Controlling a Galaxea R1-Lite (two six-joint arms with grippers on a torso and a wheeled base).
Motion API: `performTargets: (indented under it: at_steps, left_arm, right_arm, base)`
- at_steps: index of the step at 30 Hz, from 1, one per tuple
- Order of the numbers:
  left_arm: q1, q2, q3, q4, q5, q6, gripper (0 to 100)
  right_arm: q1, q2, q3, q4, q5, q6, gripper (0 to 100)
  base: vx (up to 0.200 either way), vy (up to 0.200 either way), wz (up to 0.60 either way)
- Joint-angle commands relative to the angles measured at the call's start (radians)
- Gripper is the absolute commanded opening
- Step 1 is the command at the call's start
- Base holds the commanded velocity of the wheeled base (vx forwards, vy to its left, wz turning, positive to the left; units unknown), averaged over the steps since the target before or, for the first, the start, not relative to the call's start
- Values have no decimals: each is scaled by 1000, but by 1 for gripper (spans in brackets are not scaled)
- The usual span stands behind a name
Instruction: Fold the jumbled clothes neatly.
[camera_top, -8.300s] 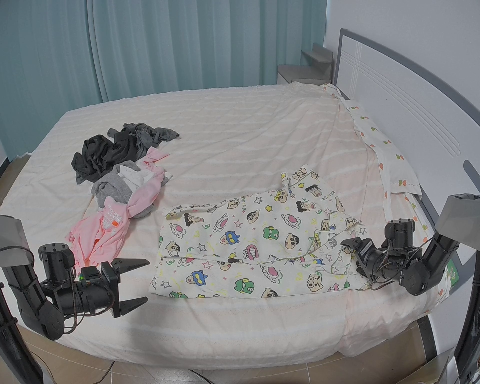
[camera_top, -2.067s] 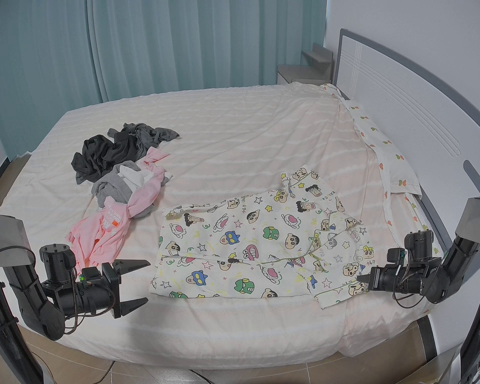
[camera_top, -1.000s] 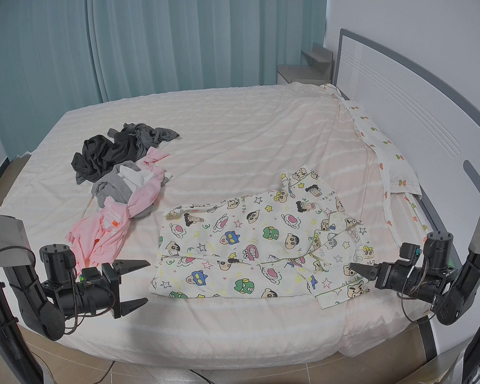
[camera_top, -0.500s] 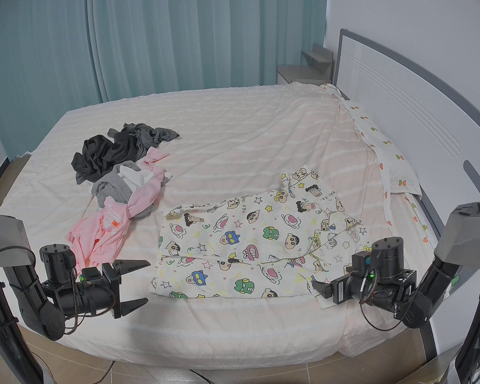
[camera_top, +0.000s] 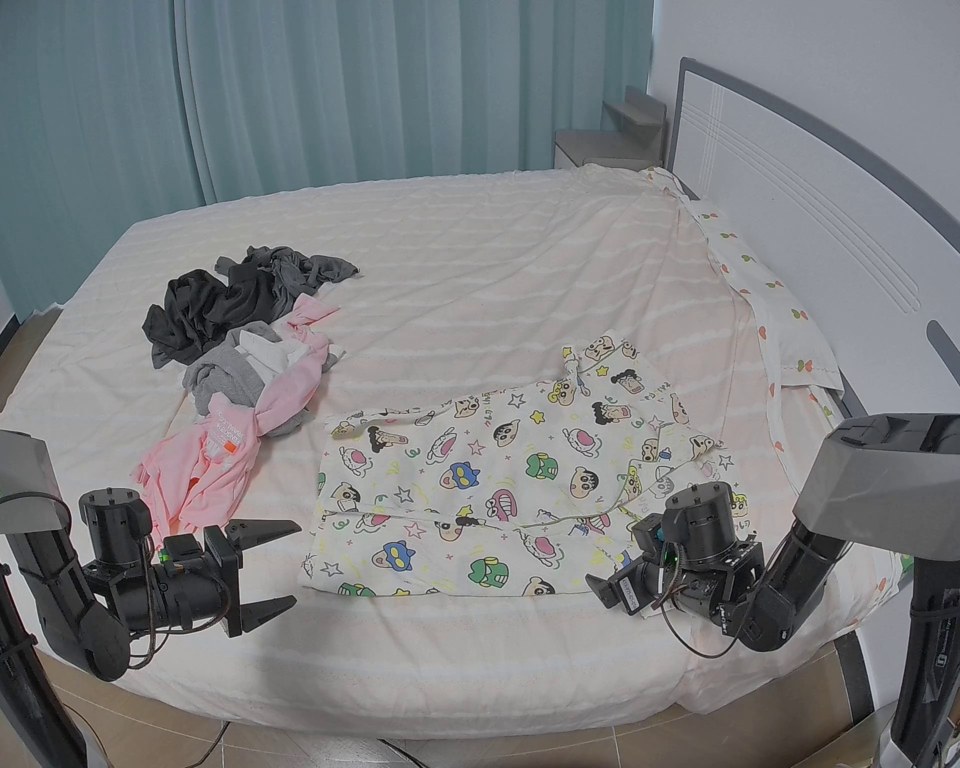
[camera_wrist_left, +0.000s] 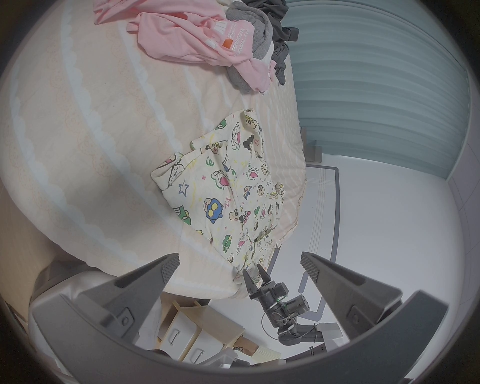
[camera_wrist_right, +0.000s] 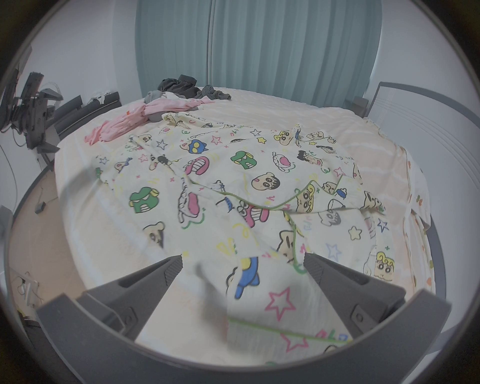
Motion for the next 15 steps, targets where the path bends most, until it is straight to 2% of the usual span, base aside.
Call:
performTargets:
  at_steps: [1, 15]
  left_arm:
    - [0, 0, 0, 0, 0, -2, 100]
    - [0, 0, 2, 0, 0, -2, 100]
  right_arm:
    - [-10, 31, -28, 8, -1, -6, 100]
    - [-64, 50, -80, 8, -5, -8, 100]
  base:
    - [0, 0, 0]
    - [0, 0, 0]
